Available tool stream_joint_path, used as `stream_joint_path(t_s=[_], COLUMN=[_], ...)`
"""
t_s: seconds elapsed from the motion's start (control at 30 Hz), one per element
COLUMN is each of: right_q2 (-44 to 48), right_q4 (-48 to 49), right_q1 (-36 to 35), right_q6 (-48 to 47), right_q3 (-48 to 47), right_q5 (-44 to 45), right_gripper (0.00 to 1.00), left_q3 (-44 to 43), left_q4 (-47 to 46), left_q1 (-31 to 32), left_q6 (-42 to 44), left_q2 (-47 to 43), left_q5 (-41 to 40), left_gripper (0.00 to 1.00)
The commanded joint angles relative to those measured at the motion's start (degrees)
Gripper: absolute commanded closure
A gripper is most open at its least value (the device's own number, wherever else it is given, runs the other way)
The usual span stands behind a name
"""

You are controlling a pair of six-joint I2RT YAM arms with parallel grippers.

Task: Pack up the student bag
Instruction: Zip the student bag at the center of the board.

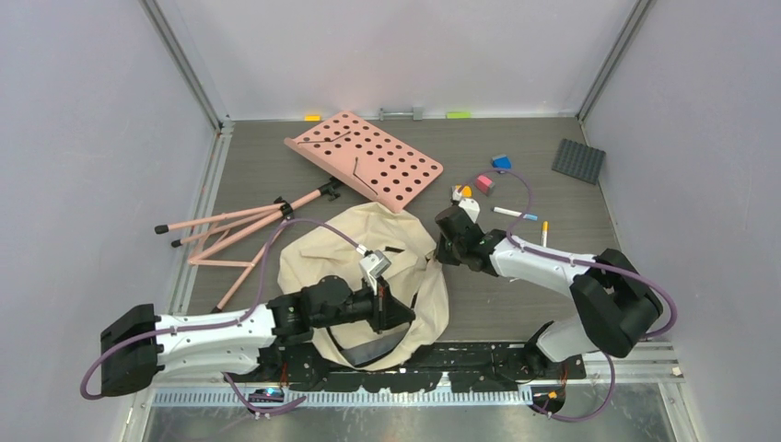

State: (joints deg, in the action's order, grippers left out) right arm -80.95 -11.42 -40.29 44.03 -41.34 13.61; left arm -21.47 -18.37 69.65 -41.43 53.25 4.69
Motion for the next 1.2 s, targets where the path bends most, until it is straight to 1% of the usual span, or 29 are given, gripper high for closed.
stream_joint_path(t_s=[0.0,0.23,0.37,0.47,0.53,0.57,0.6,0.63,0.67,0.7,0.73,0.8,0.9,0.97,1.03,1.07,1.1,1.13,1.17], right_q2=[-3.14,-6.61,-5.84,-3.63,-0.96,0.14,2.71,4.04,7.12,8.52,11.56,15.72,20.92,22.84,23.72,23.81,23.84,23.38,23.03], right_q4=[2.94,3.33,2.88,-0.54,-3.37,-4.5,-6.67,-7.95,-10.41,-11.53,-13.79,-16.99,-21.5,-23.5,-25.18,-25.56,-25.97,-26.1,-26.1], right_q1=[4.17,9.17,10.58,10.67,10.58,10.58,10.37,10.21,9.66,9.33,8.51,7.15,3.76,-0.22,-6.91,-8.66,-12.18,-13.76,-16.88], right_q6=[-1.71,-3.46,-5.22,-8.04,-8.57,-8.62,-8.57,-8.27,-8.0,-7.29,-6.9,-5.49,-2.34,0.28,3.49,5.82,7.0,8.98,9.98], right_q3=[-4.6,-7.3,-8.16,-9.63,-9.72,-9.55,-9.04,-8.77,-8.08,-7.67,-6.79,-5.8,-5.07,-5.11,-5.22,-5.28,-5.31,-5.35,-5.38], right_q5=[7.49,6.31,4.73,0.71,-1.34,-2.36,-2.67,-2.9,-2.8,-2.38,-2.19,-1.29,0.51,2.52,4.76,6.5,8.03,8.73,9.84], right_gripper=[1.0,1.0,1.0,0.99,0.89,0.78,0.72,0.61,0.53,0.49,0.43,0.38,0.36,0.35,0.35,0.35,0.34,0.34,0.34], left_q3=[0.74,1.85,2.22,1.88,1.19,0.84,0.56,0.23,0.09,0.04,-0.04,-0.18,-0.85,-1.38,-1.82,-1.94,-1.99,-1.99,-1.98], left_q4=[-0.23,3.0,4.18,3.93,3.51,2.94,2.4,1.77,0.94,0.02,-1.01,-2.71,-4.55,-5.78,-6.58,-6.85,-7.16,-7.46,-7.69], left_q1=[0.77,1.22,1.27,1.26,1.24,1.3,1.26,1.29,1.31,1.31,1.23,1.37,1.25,1.37,1.35,1.37,1.32,1.32,1.35], left_q6=[0.47,-0.41,-0.46,-0.67,-0.56,-0.46,-0.27,-0.18,-0.2,-0.15,-0.2,-0.24,-0.17,-0.15,-0.21,-0.17,-0.21,-0.15,-0.23], left_q2=[-2.46,-3.0,-3.77,-3.19,-2.05,-1.22,-0.49,0.3,1.12,1.86,2.56,4.1,6.72,8.04,9.13,9.63,9.93,10.31,10.45], left_q5=[6.47,8.03,7.66,6.15,5.25,5.09,5.07,4.99,4.98,5.06,5.19,5.58,6.43,7.08,7.55,7.7,7.83,7.76,7.78], left_gripper=[1.0,1.0,1.0,1.0,1.0,1.0,1.0,1.0,1.0,1.0,1.0,1.0,1.0,1.0,1.0,1.0,1.0,1.0,1.0])
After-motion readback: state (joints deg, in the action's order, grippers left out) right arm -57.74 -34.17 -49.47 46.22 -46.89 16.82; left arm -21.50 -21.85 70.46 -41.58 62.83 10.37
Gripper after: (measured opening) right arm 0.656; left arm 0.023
